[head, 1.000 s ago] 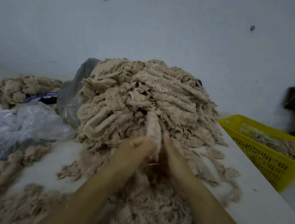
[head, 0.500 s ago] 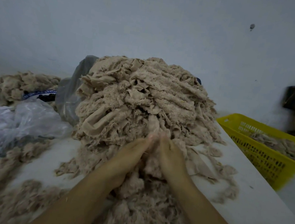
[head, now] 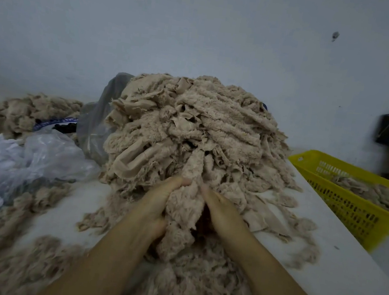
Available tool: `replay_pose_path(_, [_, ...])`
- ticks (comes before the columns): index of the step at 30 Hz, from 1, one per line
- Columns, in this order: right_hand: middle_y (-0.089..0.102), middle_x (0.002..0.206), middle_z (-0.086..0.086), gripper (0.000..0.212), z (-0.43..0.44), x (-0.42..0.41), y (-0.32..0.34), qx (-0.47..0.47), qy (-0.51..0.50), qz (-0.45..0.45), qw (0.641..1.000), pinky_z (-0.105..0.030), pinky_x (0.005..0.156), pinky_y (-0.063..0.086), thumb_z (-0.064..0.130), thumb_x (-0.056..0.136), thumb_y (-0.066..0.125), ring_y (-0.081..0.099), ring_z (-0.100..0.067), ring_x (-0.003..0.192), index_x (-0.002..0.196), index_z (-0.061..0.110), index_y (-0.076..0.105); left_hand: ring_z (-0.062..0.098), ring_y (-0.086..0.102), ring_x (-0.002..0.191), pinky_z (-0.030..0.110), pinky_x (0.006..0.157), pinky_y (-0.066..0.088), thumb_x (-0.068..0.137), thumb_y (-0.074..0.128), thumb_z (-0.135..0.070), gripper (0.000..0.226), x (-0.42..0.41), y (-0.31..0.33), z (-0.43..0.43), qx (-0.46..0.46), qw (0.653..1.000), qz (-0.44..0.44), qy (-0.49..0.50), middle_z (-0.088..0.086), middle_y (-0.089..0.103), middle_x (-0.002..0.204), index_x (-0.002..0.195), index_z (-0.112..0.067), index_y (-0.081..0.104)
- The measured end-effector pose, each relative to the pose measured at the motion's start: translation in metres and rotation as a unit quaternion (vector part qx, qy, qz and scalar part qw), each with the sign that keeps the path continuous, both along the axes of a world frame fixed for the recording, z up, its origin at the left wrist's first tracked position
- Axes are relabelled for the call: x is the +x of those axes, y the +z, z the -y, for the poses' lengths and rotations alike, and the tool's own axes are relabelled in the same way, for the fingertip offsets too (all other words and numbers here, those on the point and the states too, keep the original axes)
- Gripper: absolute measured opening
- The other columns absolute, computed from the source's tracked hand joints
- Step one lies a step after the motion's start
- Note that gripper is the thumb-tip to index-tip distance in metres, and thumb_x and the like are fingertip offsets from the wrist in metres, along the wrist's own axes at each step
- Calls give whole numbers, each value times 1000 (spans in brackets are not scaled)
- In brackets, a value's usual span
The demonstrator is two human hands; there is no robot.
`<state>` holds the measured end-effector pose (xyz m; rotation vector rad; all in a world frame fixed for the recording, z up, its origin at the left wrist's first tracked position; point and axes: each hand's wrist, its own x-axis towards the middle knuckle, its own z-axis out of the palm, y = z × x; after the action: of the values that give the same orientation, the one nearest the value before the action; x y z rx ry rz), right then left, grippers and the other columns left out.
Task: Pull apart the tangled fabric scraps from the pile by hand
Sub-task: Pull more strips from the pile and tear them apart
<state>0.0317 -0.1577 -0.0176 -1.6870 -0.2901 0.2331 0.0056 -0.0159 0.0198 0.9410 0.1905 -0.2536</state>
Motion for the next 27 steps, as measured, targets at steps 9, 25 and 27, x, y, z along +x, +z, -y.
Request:
replay_pose_path(9, [70,117,-19,39,8,2,18,325,-39,-210,921,-36,93,53,30,103,48,67,-28,111,125,2,63,16,66,68,25,62,55,72,82,-30,26,-5,-6,20,158,983,93,-28,10,71,82,82,-13,65])
replay_pose_path(25, [74,105,6,57,21,-3,24,197,-85,-38,976,-29,84,53,75,79,44,71,-9,95,107,29,63,22,75,84,36,67,62,88,65,-21,21,7,-2,-22,-176,977,90,76,10,76,97,96,-7,79])
replay_pose_path(27, [72,102,21,57,8,-15,23,72,17,19,997,-24,84,52,85,72,46,68,3,95,106,43,65,29,74,96,42,73,62,85,68,-27,34,6,0,-18,-164,980,81,72,16,73,112,112,-6,73])
